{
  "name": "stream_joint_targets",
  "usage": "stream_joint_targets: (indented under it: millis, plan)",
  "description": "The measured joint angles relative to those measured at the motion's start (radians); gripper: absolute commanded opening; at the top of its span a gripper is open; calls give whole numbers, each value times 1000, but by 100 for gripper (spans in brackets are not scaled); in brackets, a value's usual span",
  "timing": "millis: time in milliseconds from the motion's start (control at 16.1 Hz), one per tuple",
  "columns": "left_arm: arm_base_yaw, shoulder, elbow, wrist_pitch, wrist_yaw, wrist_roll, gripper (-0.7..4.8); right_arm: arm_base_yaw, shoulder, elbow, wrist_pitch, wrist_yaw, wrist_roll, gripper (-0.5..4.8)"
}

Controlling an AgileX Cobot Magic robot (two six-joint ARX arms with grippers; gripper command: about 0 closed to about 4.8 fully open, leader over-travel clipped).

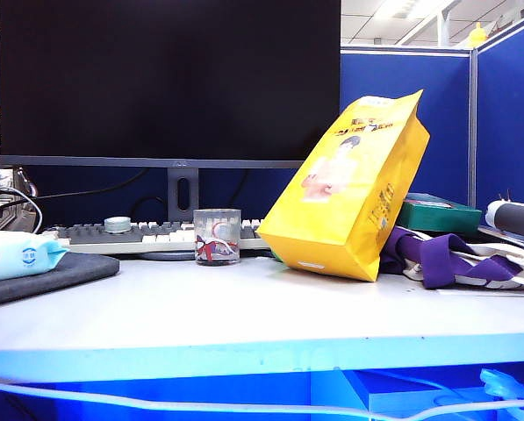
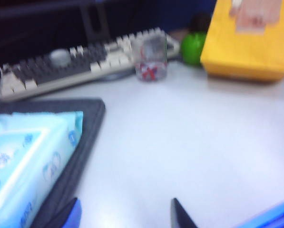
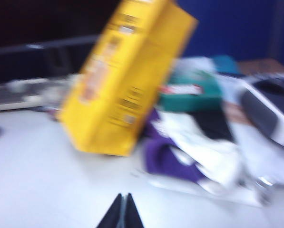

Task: Pick up the Rubik's Cube and throw it into the yellow paper bag.

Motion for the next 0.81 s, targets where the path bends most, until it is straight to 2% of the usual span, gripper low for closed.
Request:
stream_joint_targets:
  millis: [186,310,558,806]
  plan:
    - [15,0,0,0,7,0,254,-60,0,-76,14,1,0,-5]
    - [122,0,0,0,28,0,254,-67,1,-80,-76,3,1,-5]
    - [329,0,0,1,32,0,254,-67,1,-80,-47,2,1,-5]
    - [421,0,0,1,32,0,254,-67,1,-80,-51,2,1,-5]
